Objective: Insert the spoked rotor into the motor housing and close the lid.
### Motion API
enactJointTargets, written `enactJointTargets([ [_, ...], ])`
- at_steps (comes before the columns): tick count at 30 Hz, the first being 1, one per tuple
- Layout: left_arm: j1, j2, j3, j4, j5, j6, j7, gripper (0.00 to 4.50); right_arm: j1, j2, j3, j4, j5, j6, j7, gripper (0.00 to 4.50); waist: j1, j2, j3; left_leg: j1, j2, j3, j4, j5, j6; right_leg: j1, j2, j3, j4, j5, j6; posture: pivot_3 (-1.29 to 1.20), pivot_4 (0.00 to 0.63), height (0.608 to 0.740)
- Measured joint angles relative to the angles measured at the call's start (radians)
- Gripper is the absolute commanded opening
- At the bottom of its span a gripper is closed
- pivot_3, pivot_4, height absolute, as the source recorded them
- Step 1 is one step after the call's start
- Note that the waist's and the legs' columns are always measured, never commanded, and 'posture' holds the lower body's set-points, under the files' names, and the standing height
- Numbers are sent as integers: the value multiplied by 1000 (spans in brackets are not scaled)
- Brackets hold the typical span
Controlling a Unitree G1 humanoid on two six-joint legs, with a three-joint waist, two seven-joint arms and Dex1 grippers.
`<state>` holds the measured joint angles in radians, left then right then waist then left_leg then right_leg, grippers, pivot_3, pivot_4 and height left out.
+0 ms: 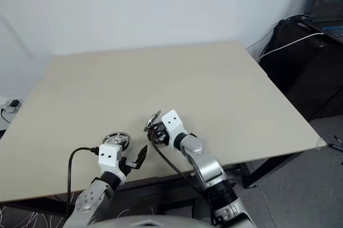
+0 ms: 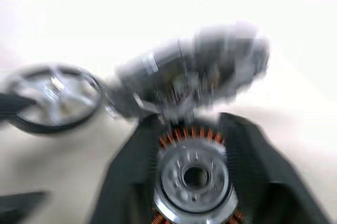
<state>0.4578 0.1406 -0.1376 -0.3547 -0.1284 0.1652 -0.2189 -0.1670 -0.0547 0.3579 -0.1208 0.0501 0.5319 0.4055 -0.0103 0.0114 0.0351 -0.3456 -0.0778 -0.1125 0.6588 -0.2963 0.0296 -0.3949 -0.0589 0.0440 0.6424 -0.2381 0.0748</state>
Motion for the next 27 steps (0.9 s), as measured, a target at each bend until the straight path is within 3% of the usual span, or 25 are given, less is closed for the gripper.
enactJointTargets([
  [3,0,1,2,1,0,0,-1,4500,18,-38,2,-77,6,87,8,81,0,0,0,0,0,0,0,0,0,0,0,0,0,0,0,0,0,740],
  [4,0,1,2,2,0,0,-1,4500,26,-46,7,-88,5,118,6,32,0,0,0,0,0,0,0,0,0,0,-1,0,0,-1,-1,0,0,740],
  [11,-7,1,1,21,0,-4,-10,4500,-24,-13,37,-45,-15,242,-50,32,-1,0,0,0,0,0,0,0,-1,0,0,0,1,-1,0,0,0,740],
  [16,-6,0,3,35,0,-14,-17,4500,-106,36,65,51,-24,242,-66,32,0,0,0,0,0,0,0,0,0,0,0,-1,0,2,-4,0,0,740],
  [27,2,-2,11,35,0,-28,-17,4500,-141,55,76,199,-45,196,-70,32,-2,0,0,0,0,0,-1,0,-1,-1,1,0,0,2,-5,0,0,740],
])
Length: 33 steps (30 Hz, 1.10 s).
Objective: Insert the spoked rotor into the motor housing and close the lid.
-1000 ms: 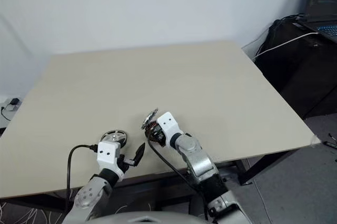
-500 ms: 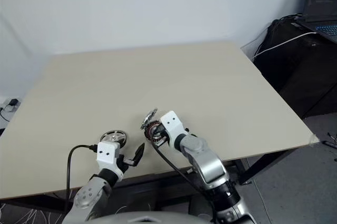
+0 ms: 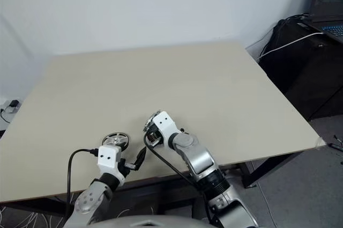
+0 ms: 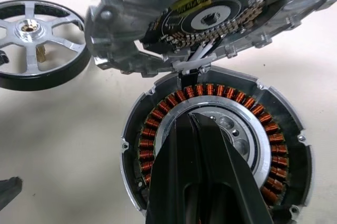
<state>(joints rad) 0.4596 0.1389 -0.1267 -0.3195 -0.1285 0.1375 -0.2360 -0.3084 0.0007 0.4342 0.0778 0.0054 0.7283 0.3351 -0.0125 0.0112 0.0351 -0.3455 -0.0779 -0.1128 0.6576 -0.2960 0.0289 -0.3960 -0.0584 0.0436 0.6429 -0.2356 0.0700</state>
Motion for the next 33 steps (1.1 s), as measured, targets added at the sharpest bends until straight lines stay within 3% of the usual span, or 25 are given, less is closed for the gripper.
enactJointTargets([
  [19,-1,-15,-1,0,0,0,6,4500,-59,24,-31,133,-19,-51,-30,32,-2,1,-1,2,0,0,0,1,-1,1,0,0,1,0,0,0,0,740],
  [33,-4,-16,-3,-1,0,6,10,4500,35,-14,-68,21,13,-50,14,32,-1,2,-3,1,0,-1,-1,1,-1,1,0,0,1,-1,2,0,0,740],
])
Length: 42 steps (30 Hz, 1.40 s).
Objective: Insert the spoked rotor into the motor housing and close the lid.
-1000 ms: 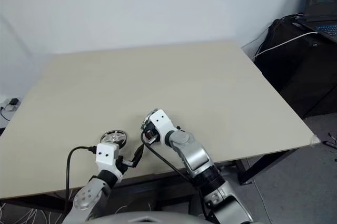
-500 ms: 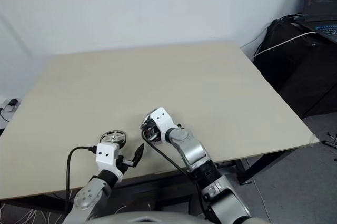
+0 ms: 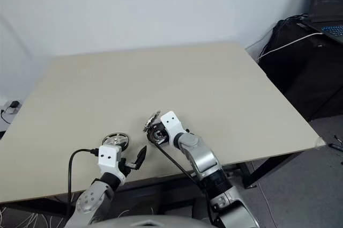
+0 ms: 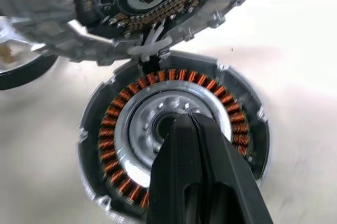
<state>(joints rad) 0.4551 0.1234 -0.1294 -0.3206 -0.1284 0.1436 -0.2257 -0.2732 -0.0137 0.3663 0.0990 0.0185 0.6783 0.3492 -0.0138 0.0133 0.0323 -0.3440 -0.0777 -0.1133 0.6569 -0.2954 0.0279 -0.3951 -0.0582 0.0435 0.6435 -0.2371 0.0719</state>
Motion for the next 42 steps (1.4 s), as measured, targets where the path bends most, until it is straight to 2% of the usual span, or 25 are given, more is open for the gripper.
enactJointTargets([
  [5,2,-5,1,-3,-1,0,7,4500,17,-5,-7,-50,14,-24,13,32,1,0,0,0,0,0,0,0,0,0,0,0,0,-1,2,0,0,740],
  [10,7,-61,36,-54,-51,-64,18,4500,37,-25,-36,-92,26,-38,12,32,4,-2,1,-1,0,0,0,0,0,0,-1,0,-1,-1,1,0,0,740],
  [15,7,-114,148,-117,-96,-115,88,4500,91,-84,-98,-142,36,-36,9,32,4,-2,1,-1,0,0,0,0,0,0,-1,-1,-1,-1,1,0,0,740],
  [18,12,-170,236,-113,-113,-108,178,4500,130,-124,-139,-170,45,-36,13,32,5,-4,2,-1,0,0,1,0,0,0,-1,0,-1,-2,3,0,0,740],
  [22,21,-218,294,-88,-168,-62,239,4500,173,-163,-159,-212,53,-36,22,32,6,-6,3,-1,0,0,1,0,0,1,-1,-1,-1,-2,3,0,0,740],
  [33,34,-229,293,-30,-404,127,258,4500,214,-167,-169,-263,68,-19,5,32,5,-10,6,-2,0,-1,4,0,0,2,-1,-1,-1,-2,3,0,0,740],
  [42,16,-221,246,-28,-544,176,247,4500,223,-163,-181,-276,72,-13,-8,32,6,-10,6,-2,0,-1,3,-1,-1,1,-1,-1,-1,-2,3,0,0,740],
])
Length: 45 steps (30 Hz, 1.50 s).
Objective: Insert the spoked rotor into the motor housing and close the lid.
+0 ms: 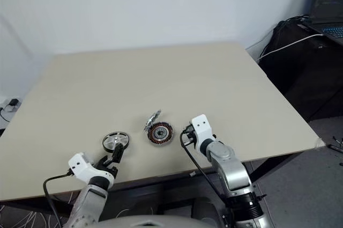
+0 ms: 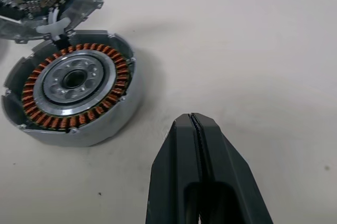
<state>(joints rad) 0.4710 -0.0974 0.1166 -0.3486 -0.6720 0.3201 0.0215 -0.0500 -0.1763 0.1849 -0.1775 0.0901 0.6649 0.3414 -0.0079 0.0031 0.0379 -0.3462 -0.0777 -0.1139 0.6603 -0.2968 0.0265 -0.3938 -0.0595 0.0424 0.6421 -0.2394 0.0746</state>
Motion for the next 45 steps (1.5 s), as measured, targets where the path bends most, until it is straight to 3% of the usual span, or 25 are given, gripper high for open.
enactJointTargets([
  [23,-98,19,77,124,-277,-68,77,4500,18,2,-18,-17,14,21,-21,32,11,3,-2,1,0,0,1,0,-1,1,0,0,0,-1,-1,0,0,740],
  [35,-101,21,62,144,-313,-66,71,576,18,5,-17,-20,14,21,-22,0,20,1,-1,0,0,0,1,0,0,0,1,0,0,-1,-1,0,0,740],
  [36,-101,21,61,144,-313,-66,71,395,17,5,-17,-20,14,21,-22,0,21,1,-1,0,0,0,1,0,0,1,1,0,0,-1,-1,0,0,740],
  [45,-92,20,60,133,-322,-86,36,397,18,1,-17,-21,14,22,-21,0,21,0,-1,0,0,0,1,0,0,0,1,0,-1,-1,-2,0,0,740],
])
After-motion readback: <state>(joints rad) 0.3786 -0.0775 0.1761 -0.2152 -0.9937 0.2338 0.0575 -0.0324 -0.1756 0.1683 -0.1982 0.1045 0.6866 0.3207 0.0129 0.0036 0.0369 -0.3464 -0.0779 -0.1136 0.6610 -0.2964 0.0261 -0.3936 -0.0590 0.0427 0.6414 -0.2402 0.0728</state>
